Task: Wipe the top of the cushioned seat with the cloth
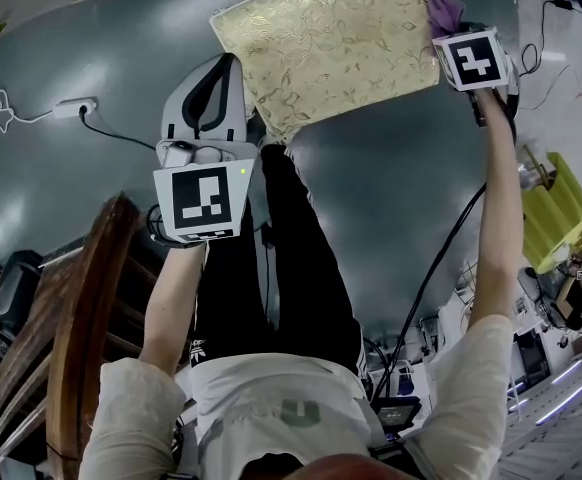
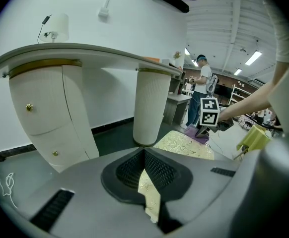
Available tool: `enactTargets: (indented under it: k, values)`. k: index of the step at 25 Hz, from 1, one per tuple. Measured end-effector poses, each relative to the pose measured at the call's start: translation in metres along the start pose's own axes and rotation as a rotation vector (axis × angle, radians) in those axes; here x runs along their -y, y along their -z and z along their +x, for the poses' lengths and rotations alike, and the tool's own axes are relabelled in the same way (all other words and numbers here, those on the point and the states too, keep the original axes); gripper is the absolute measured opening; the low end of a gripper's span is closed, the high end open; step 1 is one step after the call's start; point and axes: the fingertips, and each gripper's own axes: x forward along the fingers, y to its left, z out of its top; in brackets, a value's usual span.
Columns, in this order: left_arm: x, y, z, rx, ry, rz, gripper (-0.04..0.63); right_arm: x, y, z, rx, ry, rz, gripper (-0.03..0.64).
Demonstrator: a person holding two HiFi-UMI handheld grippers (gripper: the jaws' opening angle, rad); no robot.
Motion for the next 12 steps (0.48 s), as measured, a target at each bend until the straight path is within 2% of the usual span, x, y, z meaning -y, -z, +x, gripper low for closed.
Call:
enactTargets:
  k: [5,12]
  values:
    - [0.002,-0.011,-0.001,0.034,0.005,0.002,0.006,-0.007,-0.009,-0.027,0.058,-0.012,0.022,0.091]
    - [-0.003,-0.035,-0.01,0.072,-0.001,0.026,0.006,-0.051,-0.03,-0.144,0.232,0.001,0.05,0.091]
